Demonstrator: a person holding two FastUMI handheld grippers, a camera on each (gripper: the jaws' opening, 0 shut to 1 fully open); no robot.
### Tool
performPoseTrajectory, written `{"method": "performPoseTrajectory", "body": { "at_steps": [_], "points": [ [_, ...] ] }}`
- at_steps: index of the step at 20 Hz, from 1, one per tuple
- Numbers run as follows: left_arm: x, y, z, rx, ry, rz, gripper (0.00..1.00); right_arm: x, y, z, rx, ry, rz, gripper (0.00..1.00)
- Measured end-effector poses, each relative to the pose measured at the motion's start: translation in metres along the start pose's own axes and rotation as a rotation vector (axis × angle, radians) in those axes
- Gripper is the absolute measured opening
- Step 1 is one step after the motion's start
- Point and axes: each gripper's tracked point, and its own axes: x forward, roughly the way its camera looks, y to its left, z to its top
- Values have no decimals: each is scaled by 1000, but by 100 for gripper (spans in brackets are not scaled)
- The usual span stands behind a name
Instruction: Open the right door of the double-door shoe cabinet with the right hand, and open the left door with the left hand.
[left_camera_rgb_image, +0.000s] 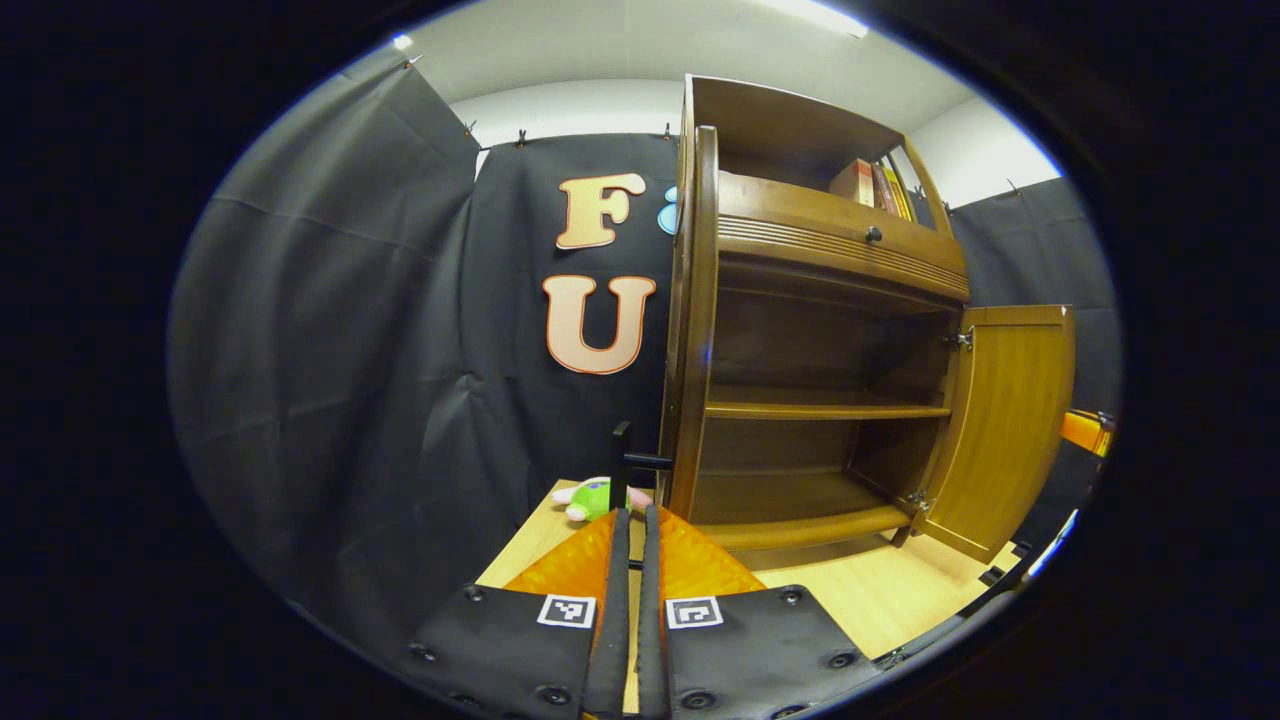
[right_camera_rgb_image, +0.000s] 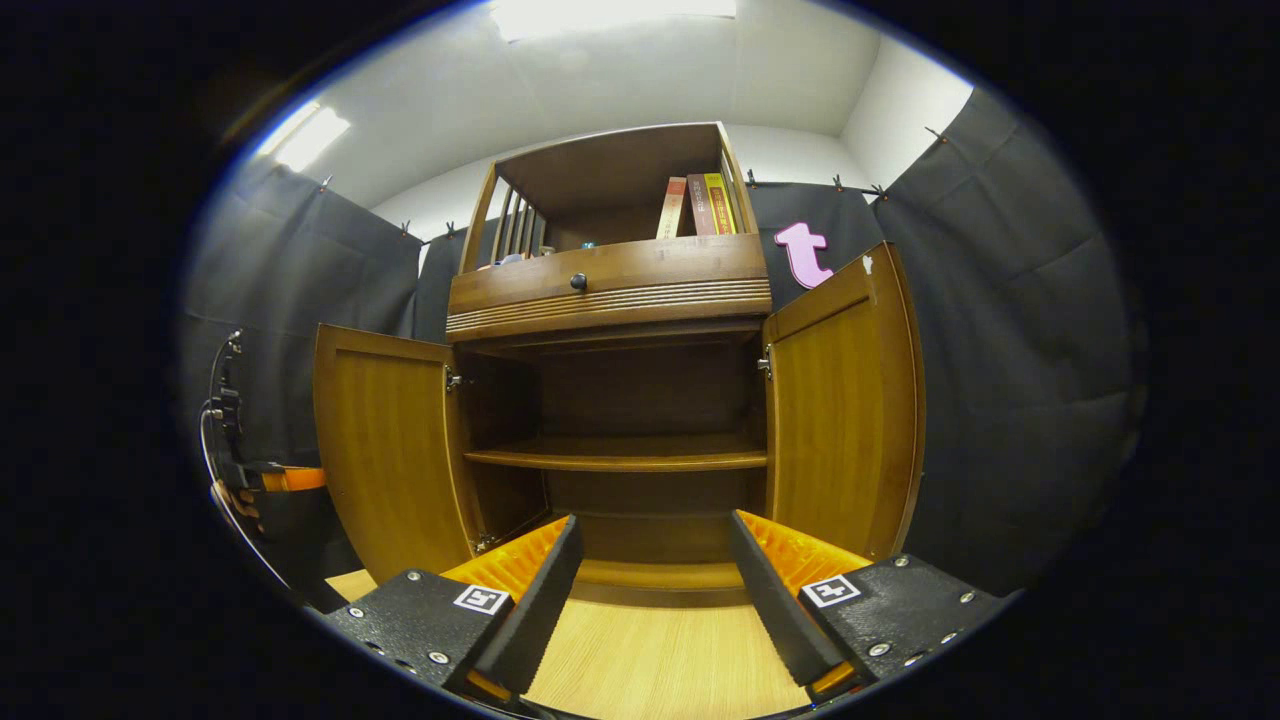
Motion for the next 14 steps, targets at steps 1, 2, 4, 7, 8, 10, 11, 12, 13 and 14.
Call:
{"method": "performPoseTrajectory", "body": {
  "at_steps": [1,2,4,7,8,10,11,12,13,14],
  "points": [
    [-3,-2,4,-7,5,4,12,1,-2,1,-4,3,-5,91],
    [-6,-2,10,-11,4,8,12,7,2,0,-8,5,-9,91],
    [-14,-3,25,-4,-12,28,5,7,-3,5,-13,2,-19,91],
    [-28,-7,43,29,-48,54,19,6,-14,15,-3,-17,-47,91],
    [-33,-13,47,37,-56,56,13,6,-18,19,-2,-22,-56,91],
    [-40,-21,62,31,-68,48,17,6,-22,23,1,-21,-64,91],
    [-41,-25,66,27,-76,44,15,6,-23,24,3,-21,-63,100],
    [-42,-28,71,27,-85,44,22,6,-25,26,1,-19,-62,100],
    [-43,-32,77,33,-95,42,24,7,-26,26,-4,-18,-61,100],
    [-44,-36,82,43,-103,42,27,6,-27,28,-9,-17,-61,100]
  ]
}}
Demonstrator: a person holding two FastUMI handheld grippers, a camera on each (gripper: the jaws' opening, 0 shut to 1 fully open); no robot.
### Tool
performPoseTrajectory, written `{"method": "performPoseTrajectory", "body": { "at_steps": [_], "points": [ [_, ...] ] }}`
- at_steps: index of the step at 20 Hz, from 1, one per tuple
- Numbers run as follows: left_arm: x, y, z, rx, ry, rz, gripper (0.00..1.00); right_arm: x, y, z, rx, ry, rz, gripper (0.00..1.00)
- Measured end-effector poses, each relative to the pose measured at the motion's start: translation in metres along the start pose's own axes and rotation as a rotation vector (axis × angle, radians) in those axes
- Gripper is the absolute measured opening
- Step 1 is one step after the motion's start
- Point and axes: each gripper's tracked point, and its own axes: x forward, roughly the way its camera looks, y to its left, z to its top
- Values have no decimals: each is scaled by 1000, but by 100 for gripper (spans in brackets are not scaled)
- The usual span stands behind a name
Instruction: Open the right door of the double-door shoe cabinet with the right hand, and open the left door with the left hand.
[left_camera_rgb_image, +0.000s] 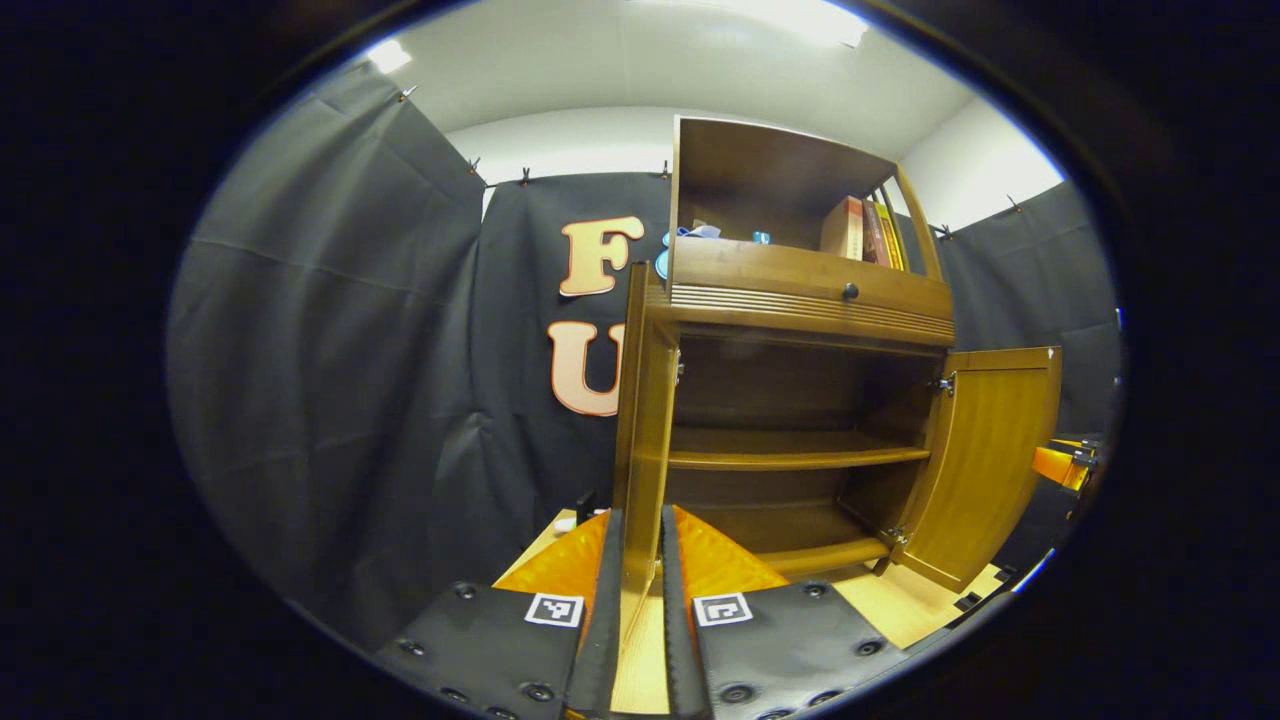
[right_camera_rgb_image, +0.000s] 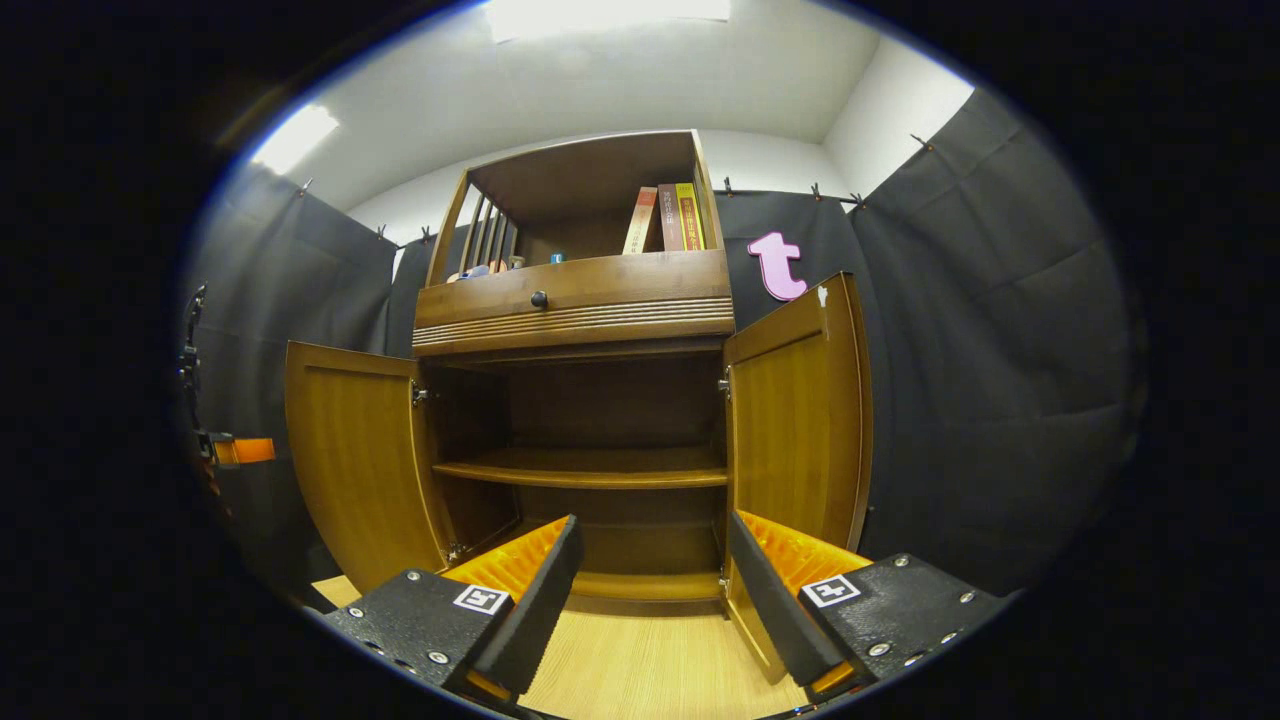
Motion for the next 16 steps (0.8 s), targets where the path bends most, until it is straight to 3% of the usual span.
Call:
{"method": "performPoseTrajectory", "body": {
  "at_steps": [1,2,5,6,13,16],
  "points": [
    [0,-3,4,15,-4,1,28,-1,0,0,-6,3,3,91],
    [2,-11,8,27,-7,-7,30,0,-1,-1,-8,5,5,100],
    [-1,-30,17,49,-13,-31,49,1,-7,-2,-7,10,3,100],
    [-1,-33,20,47,-13,-31,55,1,-10,-2,-7,13,-1,91],
    [-1,-60,35,7,-19,-80,99,-4,-33,-3,-20,15,-27,91],
    [-2,-62,35,10,-17,-85,98,-5,-34,-4,-25,16,-30,91]
  ]
}}
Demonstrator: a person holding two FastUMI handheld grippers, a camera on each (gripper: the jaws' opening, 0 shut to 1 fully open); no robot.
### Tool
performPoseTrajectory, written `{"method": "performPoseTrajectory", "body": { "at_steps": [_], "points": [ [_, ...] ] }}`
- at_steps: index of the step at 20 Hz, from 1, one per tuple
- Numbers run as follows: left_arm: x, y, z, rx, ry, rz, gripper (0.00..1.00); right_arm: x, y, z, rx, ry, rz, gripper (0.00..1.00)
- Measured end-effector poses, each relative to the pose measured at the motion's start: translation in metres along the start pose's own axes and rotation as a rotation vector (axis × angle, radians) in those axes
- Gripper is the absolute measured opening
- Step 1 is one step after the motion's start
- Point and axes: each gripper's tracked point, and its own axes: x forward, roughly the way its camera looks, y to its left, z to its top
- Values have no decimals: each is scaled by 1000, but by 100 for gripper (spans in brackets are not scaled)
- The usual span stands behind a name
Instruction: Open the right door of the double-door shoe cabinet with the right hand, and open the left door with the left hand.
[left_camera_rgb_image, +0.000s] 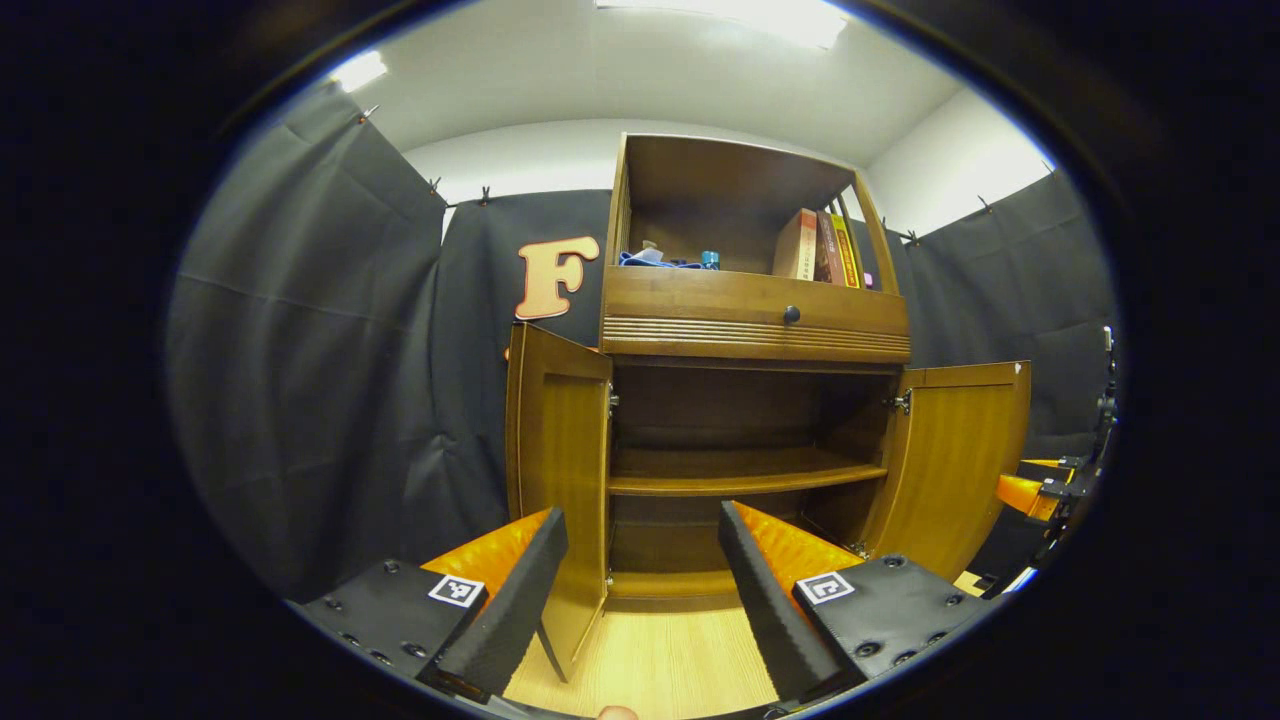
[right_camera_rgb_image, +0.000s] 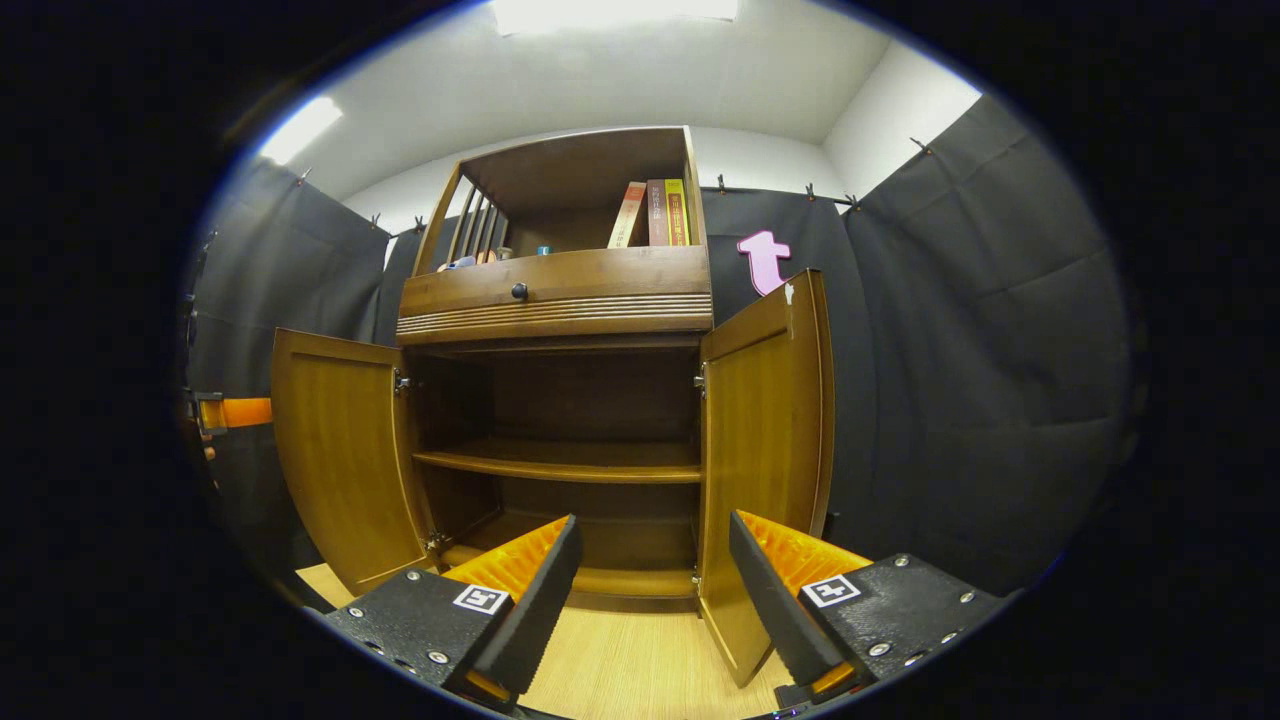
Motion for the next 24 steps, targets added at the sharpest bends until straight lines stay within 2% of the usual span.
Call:
{"method": "performPoseTrajectory", "body": {
  "at_steps": [7,24],
  "points": [
    [-1,-11,2,15,7,-27,98,5,5,-2,-1,3,10,91],
    [-2,-1,0,9,11,-1,98,6,8,-5,-6,-1,15,91]
  ]
}}
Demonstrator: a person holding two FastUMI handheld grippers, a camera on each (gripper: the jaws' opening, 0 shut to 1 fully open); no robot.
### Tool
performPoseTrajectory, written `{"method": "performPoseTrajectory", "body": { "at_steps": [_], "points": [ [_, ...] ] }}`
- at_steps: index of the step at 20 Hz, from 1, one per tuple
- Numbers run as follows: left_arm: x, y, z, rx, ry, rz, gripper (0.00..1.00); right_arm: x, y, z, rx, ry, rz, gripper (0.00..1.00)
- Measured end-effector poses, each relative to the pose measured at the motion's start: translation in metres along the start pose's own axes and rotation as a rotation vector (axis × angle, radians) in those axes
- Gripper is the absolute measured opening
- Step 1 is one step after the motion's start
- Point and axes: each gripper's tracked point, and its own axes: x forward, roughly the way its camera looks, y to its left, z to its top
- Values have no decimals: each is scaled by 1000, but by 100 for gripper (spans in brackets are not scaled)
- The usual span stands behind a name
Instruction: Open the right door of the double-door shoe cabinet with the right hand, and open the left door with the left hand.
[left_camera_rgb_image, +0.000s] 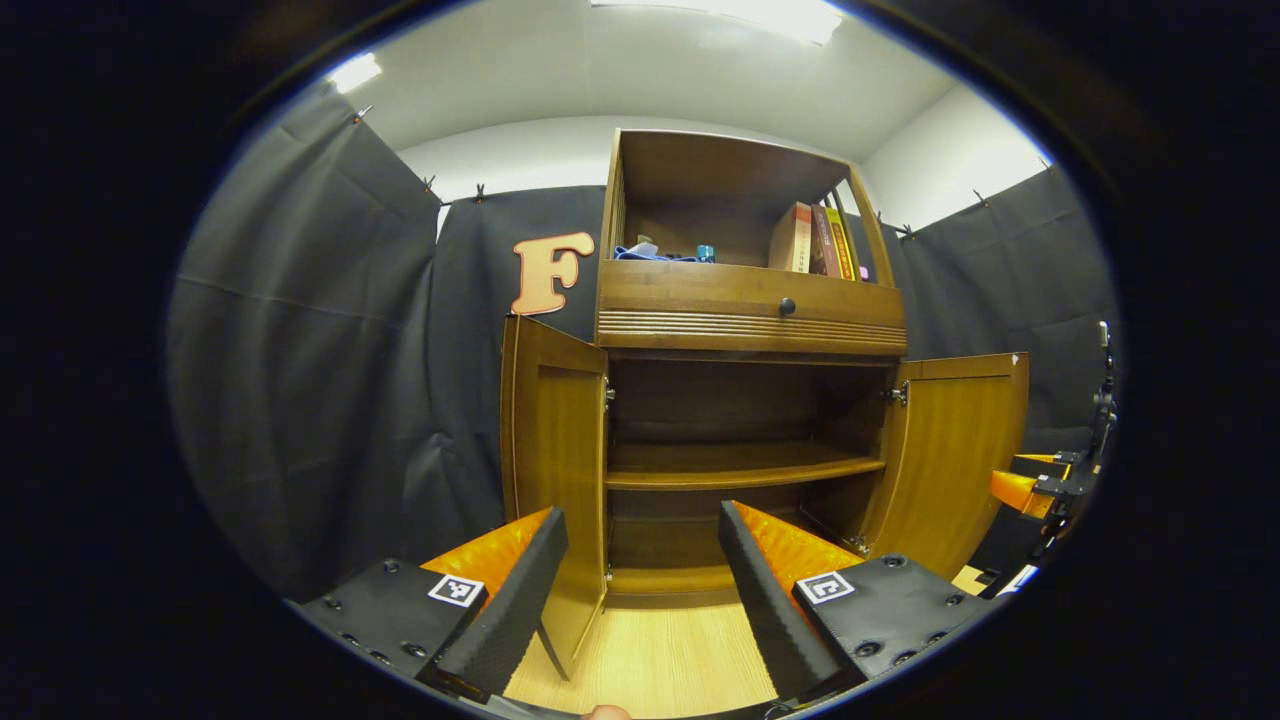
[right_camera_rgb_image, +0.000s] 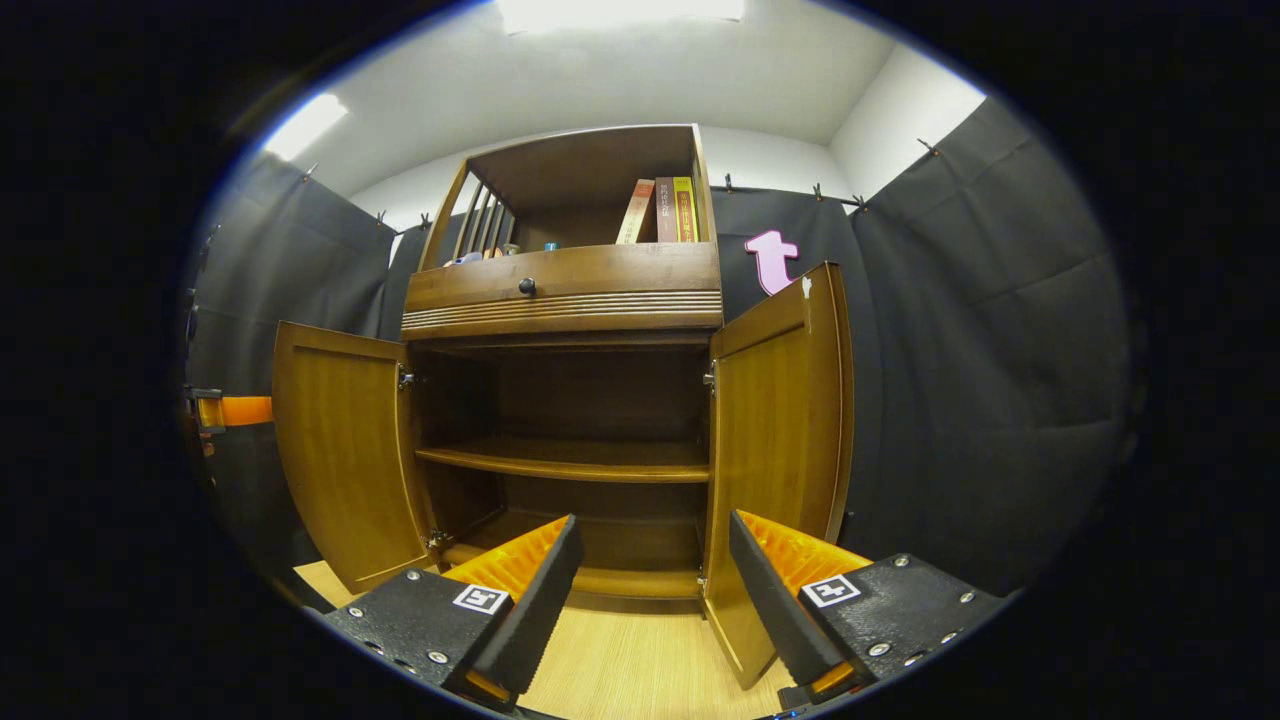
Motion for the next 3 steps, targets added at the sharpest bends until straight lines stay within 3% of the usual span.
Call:
{"method": "performPoseTrajectory", "body": {
  "at_steps": [3],
  "points": [
    [0,-1,0,1,-1,0,98,1,-1,-1,-3,2,0,91]
  ]
}}
